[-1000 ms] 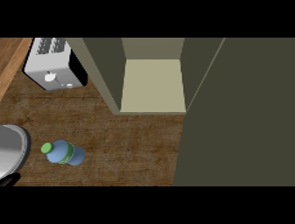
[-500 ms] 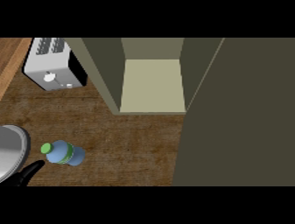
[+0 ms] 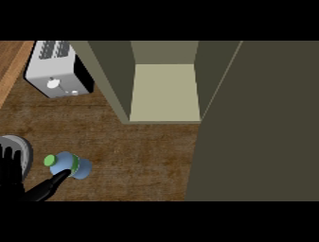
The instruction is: Pick up the bottled water, place it into the cabinet and close the cabinet
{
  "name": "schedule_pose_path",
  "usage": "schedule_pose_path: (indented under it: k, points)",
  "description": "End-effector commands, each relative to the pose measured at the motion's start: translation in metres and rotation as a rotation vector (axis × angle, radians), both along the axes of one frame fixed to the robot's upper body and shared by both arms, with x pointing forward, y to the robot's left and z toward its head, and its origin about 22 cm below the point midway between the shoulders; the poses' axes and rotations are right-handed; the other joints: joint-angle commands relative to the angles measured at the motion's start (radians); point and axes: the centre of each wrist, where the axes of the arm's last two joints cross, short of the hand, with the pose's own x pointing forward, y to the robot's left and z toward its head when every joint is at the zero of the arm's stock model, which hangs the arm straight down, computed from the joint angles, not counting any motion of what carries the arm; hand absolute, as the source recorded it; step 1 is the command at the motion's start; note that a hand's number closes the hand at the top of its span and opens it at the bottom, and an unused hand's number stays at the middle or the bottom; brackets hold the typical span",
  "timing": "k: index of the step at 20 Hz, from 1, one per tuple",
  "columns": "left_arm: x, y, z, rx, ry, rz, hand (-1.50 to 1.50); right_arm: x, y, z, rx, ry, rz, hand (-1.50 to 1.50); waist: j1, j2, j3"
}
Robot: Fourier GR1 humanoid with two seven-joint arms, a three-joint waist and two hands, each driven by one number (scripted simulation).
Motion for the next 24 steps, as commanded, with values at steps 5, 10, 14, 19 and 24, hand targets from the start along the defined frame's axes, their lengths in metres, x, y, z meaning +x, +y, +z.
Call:
schedule_pose_path:
  k: [5, 10, 14, 19, 24]
  points:
    - [0.026, -0.012, -0.032, -0.012, -0.009, -0.014, -1.50, -0.021, -0.004, 0.017, -0.006, -0.075, -0.054, -1.50, -0.003, 0.000, 0.000]
    - [0.014, -0.024, -0.055, -0.054, 0.006, -0.022, -1.50, -0.005, 0.013, 0.001, -0.037, -0.073, -0.041, -1.50, 0.005, 0.001, 0.000]
    - [0.024, -0.022, -0.081, -0.025, 0.026, -0.005, -1.50, -0.022, -0.003, 0.008, -0.032, -0.064, -0.035, -1.50, -0.001, 0.001, 0.000]
    - [0.025, -0.012, -0.105, -0.031, 0.028, 0.037, -1.50, -0.026, -0.002, 0.005, -0.021, -0.077, -0.043, -1.50, -0.004, 0.000, 0.000]
    - [0.009, -0.015, -0.127, -0.050, 0.024, 0.025, -1.50, -0.015, 0.001, 0.009, -0.019, -0.073, -0.042, -1.50, 0.002, 0.001, 0.000]
